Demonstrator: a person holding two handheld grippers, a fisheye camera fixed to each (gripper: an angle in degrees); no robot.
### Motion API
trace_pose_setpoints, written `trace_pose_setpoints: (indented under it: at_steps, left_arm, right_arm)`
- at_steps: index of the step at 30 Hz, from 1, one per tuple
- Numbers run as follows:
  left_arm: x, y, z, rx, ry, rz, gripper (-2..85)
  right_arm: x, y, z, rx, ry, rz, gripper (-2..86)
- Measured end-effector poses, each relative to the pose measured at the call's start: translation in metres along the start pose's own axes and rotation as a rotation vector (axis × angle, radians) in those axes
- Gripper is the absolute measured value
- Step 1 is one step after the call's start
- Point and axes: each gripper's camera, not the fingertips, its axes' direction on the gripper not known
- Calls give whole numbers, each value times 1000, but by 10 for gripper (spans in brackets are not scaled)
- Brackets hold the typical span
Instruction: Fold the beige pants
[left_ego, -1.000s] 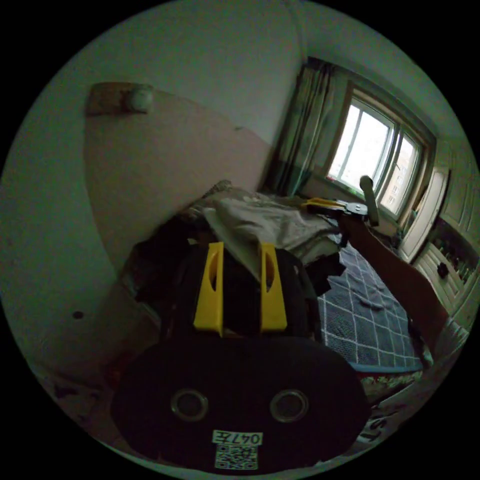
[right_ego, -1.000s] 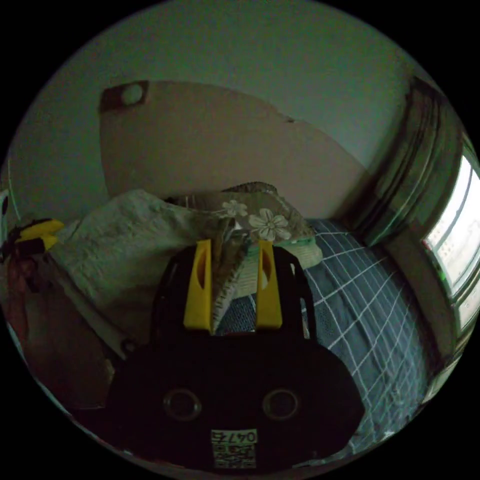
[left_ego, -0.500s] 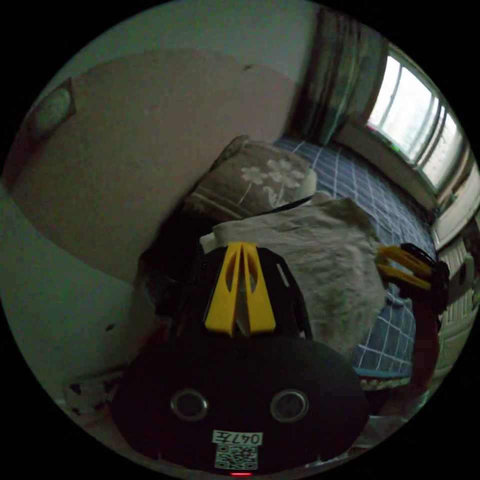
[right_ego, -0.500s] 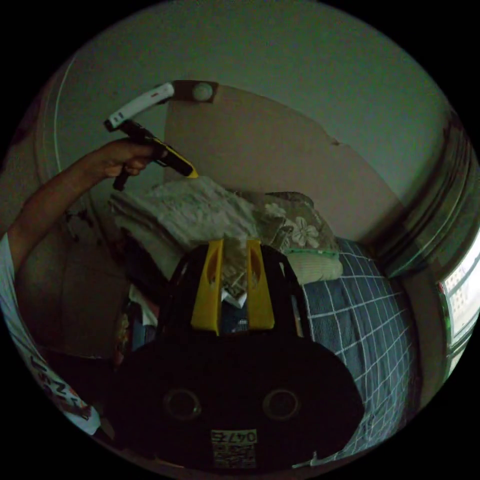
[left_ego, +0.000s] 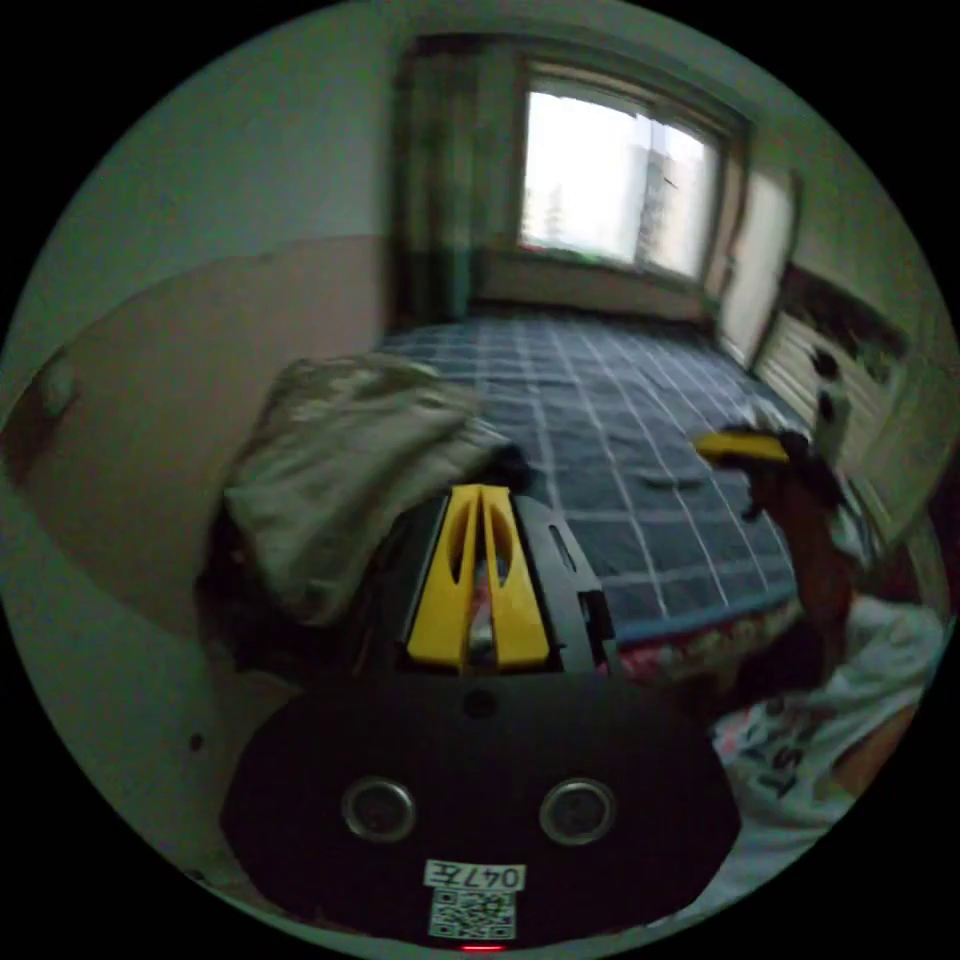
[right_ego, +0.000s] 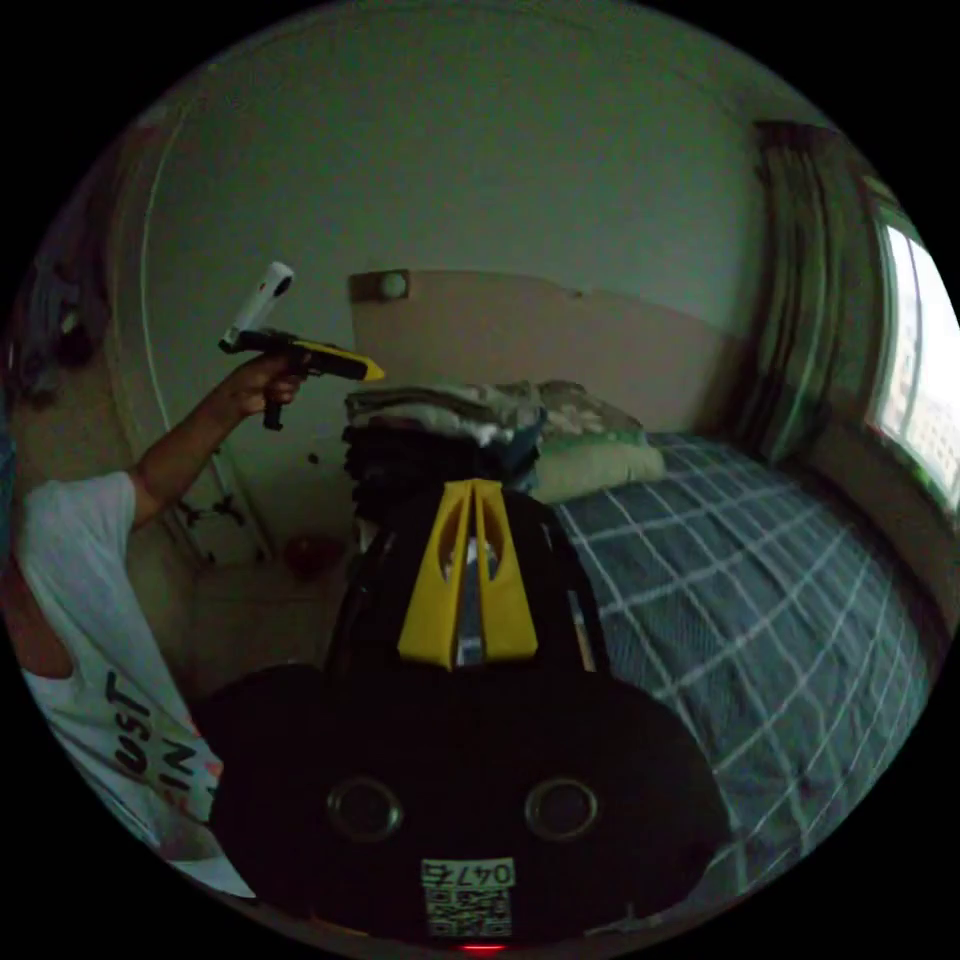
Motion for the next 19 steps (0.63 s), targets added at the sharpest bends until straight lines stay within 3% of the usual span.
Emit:
trace_pose_setpoints:
  at_steps: [5, 10, 14, 19]
  left_arm:
    - [222, 61, 123, -188, 206, 352, -10]
    - [376, 90, 238, -279, 297, 402, -10]
    - [481, 94, 297, -480, 414, 571, -10]
    - [549, 93, 334, -529, 406, 611, -10]
  right_arm:
    - [-3, 158, -121, -17, 138, 263, -12]
    - [-3, 300, -252, -82, 265, 581, -11]
    - [-13, 349, -345, -190, 489, 601, -7]
    - [-8, 405, -452, -246, 726, 615, 19]
